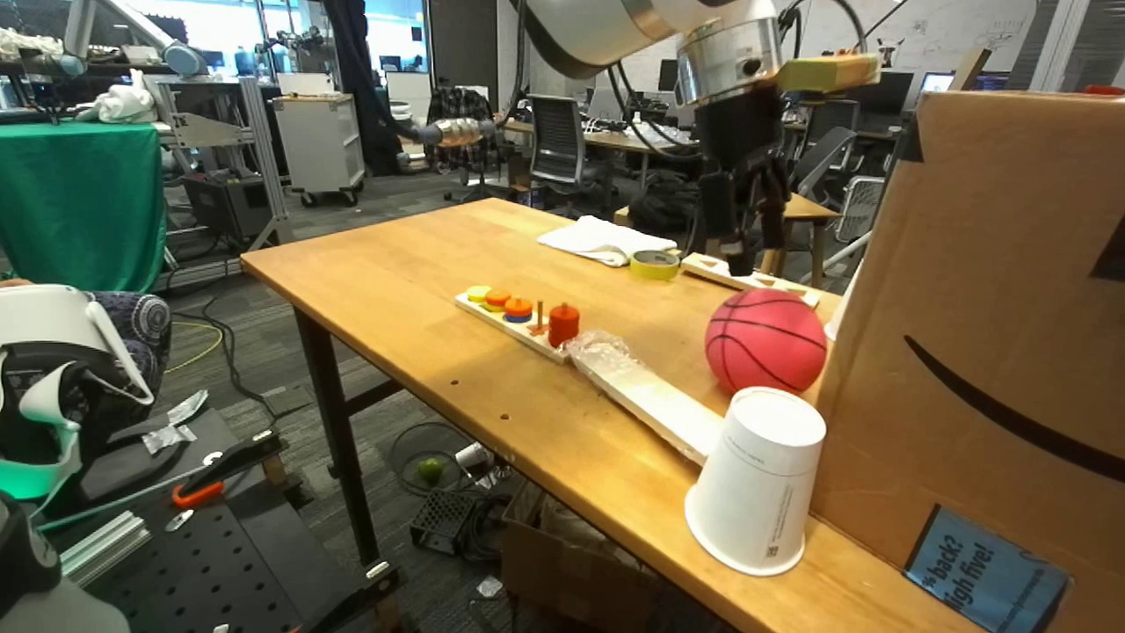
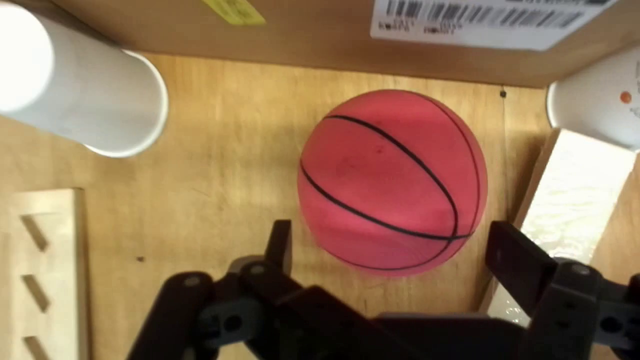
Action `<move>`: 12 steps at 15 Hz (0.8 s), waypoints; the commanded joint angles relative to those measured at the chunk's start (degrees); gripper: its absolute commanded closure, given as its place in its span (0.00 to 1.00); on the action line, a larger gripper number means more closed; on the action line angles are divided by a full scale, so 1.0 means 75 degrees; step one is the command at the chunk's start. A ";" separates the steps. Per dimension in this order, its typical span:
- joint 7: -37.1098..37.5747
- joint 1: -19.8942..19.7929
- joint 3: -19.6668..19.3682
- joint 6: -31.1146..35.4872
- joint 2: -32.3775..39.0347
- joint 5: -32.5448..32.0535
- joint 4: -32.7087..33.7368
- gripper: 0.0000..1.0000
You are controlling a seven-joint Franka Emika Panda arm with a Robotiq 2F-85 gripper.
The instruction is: Move the basketball to the right
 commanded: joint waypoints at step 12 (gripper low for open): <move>0.1460 -0.0008 0.0012 0.0876 -0.0351 -0.1148 -0.0512 0.00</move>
